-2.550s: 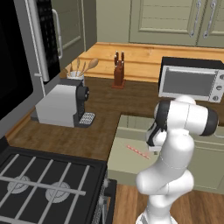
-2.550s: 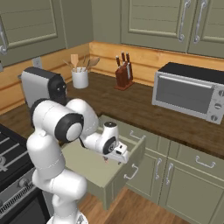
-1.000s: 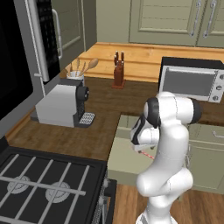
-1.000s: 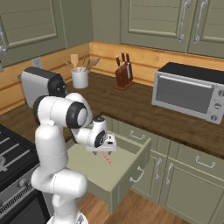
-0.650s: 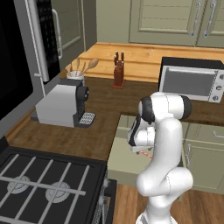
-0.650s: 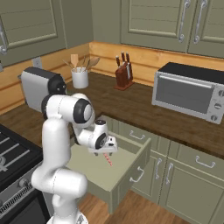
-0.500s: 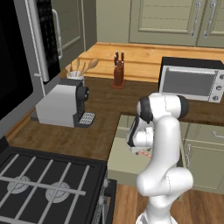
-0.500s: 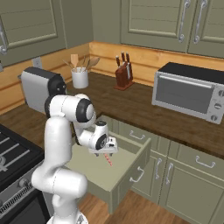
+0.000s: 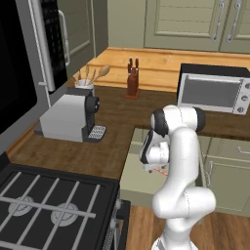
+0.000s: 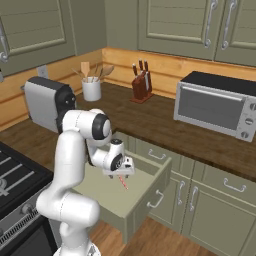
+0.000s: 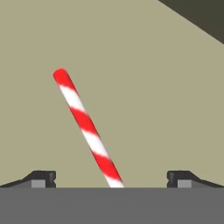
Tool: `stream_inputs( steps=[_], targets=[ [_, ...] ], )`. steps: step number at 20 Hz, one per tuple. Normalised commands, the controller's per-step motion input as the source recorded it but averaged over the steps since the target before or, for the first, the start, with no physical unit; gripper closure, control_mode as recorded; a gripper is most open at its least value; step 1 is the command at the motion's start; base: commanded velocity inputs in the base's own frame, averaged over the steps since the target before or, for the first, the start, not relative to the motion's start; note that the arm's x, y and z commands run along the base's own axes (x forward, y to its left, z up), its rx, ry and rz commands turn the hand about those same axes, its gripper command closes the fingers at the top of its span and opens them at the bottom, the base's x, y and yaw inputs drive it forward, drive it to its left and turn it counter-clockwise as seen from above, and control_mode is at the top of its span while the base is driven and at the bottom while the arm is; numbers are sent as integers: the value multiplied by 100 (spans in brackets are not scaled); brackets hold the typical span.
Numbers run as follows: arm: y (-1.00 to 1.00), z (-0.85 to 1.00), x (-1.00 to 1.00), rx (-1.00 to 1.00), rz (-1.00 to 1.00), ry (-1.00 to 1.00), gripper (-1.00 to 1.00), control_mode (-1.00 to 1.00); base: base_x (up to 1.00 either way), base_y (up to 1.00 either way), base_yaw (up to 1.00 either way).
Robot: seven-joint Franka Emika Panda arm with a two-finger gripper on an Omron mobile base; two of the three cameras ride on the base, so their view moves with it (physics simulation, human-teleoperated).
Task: Take a straw from the drawer in front and place it inside the glass cup on the dining counter.
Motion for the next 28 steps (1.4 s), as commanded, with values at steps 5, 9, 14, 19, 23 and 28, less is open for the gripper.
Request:
stream_inputs(
  steps=[5,9,14,19,23,28],
  targets=[
    [-1,-37,0,0,0,0,100,-100,0,0,0],
    [-6,-43,0,0,0,0,100,-100,0,0,0],
    [-11,-46,4,0,0,0,100,-100,0,0,0],
    [-17,-34,4,0,0,0,100,-100,0,0,0],
    [-27,-17,3,0,0,0,100,-100,0,0,0],
    [-27,-16,3,0,0,0,100,-100,0,0,0]
  ],
)
